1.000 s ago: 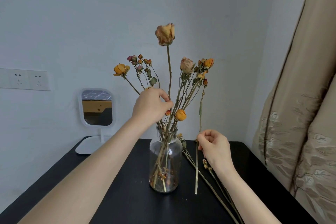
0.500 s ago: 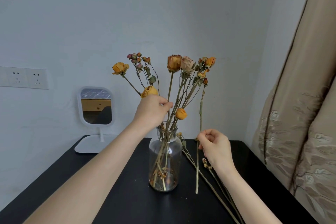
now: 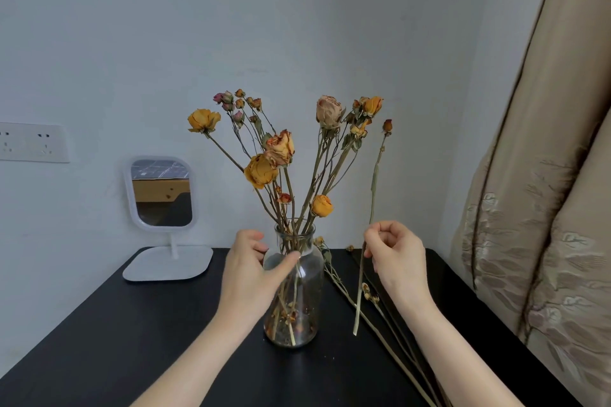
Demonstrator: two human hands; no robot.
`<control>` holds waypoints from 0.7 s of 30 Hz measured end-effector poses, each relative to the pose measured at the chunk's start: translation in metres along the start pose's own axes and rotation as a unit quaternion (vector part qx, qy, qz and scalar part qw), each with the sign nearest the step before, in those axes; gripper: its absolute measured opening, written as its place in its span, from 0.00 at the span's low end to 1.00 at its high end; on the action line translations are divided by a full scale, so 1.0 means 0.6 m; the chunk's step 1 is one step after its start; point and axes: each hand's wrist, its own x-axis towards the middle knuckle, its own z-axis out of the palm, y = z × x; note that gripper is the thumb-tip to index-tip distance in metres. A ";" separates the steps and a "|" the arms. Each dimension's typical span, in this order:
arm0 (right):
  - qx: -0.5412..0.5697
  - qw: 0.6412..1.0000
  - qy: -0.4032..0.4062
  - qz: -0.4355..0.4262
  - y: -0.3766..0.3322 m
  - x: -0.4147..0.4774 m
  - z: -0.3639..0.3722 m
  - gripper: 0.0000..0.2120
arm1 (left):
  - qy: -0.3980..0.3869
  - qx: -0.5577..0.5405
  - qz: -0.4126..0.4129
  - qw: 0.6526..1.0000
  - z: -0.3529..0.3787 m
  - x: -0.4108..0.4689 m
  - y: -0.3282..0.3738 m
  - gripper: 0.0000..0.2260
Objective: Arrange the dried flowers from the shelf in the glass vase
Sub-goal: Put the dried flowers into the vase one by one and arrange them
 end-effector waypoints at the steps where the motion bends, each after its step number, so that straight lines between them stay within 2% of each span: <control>1: 0.008 1.000 0.013 -0.003 -0.002 0.002 0.000 0.06 | -0.029 -0.002 -0.028 0.999 0.013 0.006 -0.004 0.31; 3: 0.028 0.999 0.038 -0.015 -0.008 0.006 0.001 0.06 | -0.058 0.003 -0.040 0.997 0.037 0.020 -0.006 0.35; 8: 0.066 0.992 0.062 -0.082 -0.043 0.023 0.001 0.07 | -0.021 -0.012 -0.014 1.000 0.068 0.050 -0.004 0.23; 13: 0.060 0.983 0.058 -0.165 -0.082 0.036 0.013 0.10 | -0.043 -0.022 0.021 0.999 0.059 0.062 -0.018 0.18; 21: 0.051 0.973 0.015 -0.223 -0.104 0.031 0.051 0.09 | -0.091 -0.067 -0.001 0.994 0.050 0.076 -0.037 0.16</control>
